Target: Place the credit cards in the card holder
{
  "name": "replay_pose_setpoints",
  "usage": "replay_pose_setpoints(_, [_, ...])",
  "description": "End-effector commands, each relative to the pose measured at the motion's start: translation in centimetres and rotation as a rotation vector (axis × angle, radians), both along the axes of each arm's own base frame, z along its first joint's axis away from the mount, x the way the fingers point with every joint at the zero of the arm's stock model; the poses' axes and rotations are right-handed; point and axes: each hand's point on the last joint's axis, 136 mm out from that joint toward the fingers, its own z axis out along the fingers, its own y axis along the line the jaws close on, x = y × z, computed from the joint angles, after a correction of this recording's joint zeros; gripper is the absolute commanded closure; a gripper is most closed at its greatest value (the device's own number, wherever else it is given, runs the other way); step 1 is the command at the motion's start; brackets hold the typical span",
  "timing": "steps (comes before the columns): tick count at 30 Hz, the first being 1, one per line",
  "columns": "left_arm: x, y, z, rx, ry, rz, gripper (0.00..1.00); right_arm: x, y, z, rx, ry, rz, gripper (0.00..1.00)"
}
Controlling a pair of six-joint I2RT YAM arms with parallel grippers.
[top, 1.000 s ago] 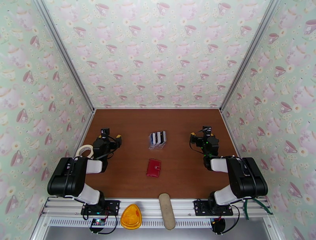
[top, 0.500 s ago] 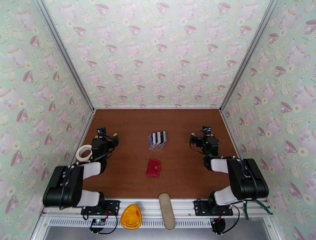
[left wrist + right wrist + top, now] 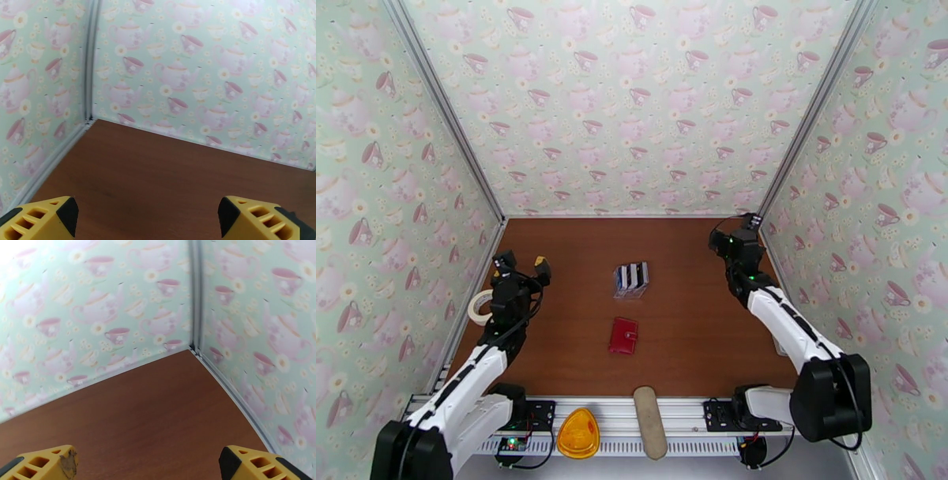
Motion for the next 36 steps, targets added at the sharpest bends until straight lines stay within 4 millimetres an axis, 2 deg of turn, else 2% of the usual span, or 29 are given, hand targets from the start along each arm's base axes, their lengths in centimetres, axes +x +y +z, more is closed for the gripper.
replay_pose_setpoints(1, [-0.3, -2.5, -0.7, -0.058, 0.098, -0.056, 0.0, -4.1, 1.2, -1.4, 0.035, 0.1, -0.022, 0.0])
replay_pose_setpoints(4, [-0.6, -5.6, -1.3, -0.067, 0.163, -0.167, 0.0, -5.9, 4.0, -0.5, 0.061, 0.087, 0.064, 0.0])
replay_pose_setpoints(8, [-2.0, -8.8, -3.0, -0.13, 0.244, -0.315, 0.0, -8.0, 8.3, -1.0, 0.1, 0.13, 0.191, 0.01])
replay_pose_setpoints(10, [-2.7, -10.3, -4.1, -0.166, 0.298, -0.393, 0.01, -9.1, 10.6, -2.1, 0.109, 0.179, 0.256, 0.03])
replay_pose_setpoints(13, [-4.5, -12.4, -6.0, -0.206, 0.395, -0.514, 0.09, -10.8, 14.2, -4.3, 0.115, 0.26, 0.349, 0.08])
replay_pose_setpoints(18, [-7.9, -14.8, -9.2, -0.295, 0.502, -0.652, 0.18, -13.5, 20.0, -7.4, 0.108, 0.357, 0.469, 0.14])
replay_pose_setpoints(21, [-9.8, -15.7, -11.2, -0.335, 0.58, -0.706, 0.2, -14.8, 22.8, -9.2, 0.096, 0.415, 0.496, 0.17])
replay_pose_setpoints(24, [-11.8, -17.1, -12.9, -0.378, 0.653, -0.788, 0.21, -15.9, 25.2, -11.1, 0.072, 0.479, 0.507, 0.23])
replay_pose_setpoints(28, [-13.6, -18.4, -15.1, -0.41, 0.728, -0.853, 0.26, -17.1, 28.3, -13.3, 0.064, 0.558, 0.547, 0.36])
replay_pose_setpoints(36, [-15.8, -21.0, -17.4, -0.398, 0.816, -0.966, 0.44, -18.3, 31.8, -16.1, 0.111, 0.652, 0.601, 0.58])
